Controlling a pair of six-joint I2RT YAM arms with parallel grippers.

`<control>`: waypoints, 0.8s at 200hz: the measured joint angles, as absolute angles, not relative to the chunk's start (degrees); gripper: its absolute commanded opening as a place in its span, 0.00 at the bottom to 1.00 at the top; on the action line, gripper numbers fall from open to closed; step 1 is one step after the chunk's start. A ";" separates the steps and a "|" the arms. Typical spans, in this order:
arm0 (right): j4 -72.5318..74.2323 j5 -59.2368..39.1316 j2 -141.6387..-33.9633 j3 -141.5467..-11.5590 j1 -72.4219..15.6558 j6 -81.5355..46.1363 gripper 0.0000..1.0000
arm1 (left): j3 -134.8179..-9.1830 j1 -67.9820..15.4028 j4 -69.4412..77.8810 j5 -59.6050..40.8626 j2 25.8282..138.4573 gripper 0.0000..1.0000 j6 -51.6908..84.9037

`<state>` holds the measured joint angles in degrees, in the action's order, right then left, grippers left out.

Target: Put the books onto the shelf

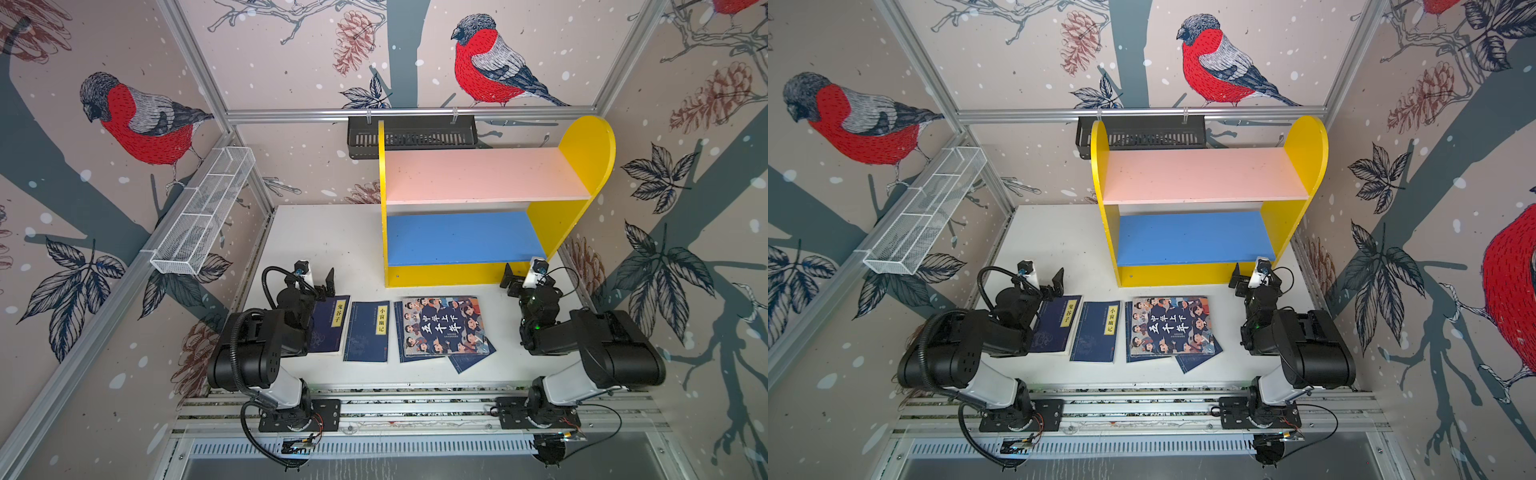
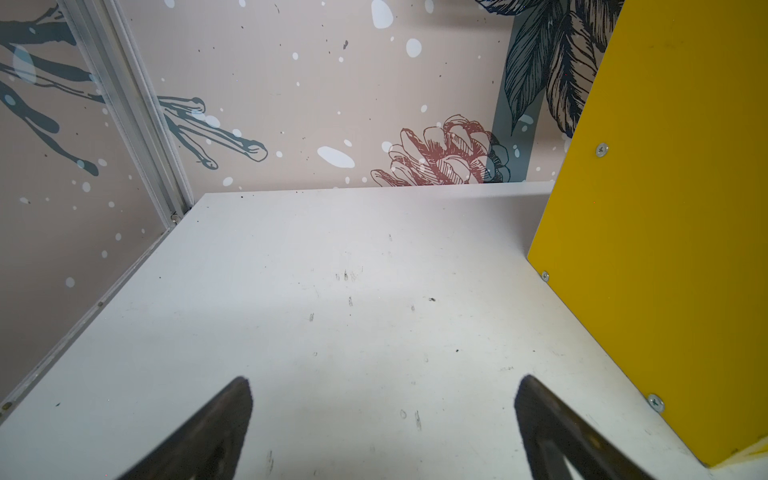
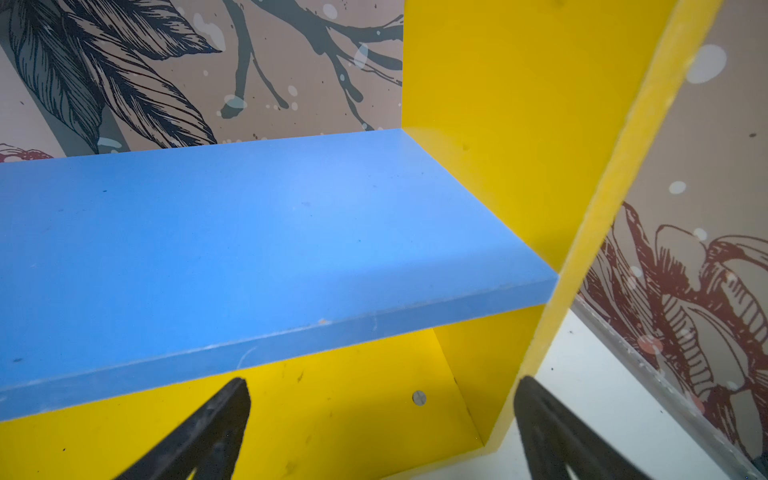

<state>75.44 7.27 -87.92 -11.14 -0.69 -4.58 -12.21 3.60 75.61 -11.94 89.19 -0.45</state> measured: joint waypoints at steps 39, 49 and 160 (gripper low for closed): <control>75.44 7.14 -87.92 -11.14 -0.27 -4.60 1.00 | -12.23 3.60 75.61 -11.94 89.19 0.99 -0.45; 75.44 7.20 -87.92 -11.14 -0.27 -4.60 0.99 | -12.23 3.60 75.61 -11.94 89.19 0.99 -0.45; 65.69 16.97 -71.94 -11.53 -7.35 -4.29 0.99 | -20.78 3.70 56.64 -11.94 78.63 0.98 -0.58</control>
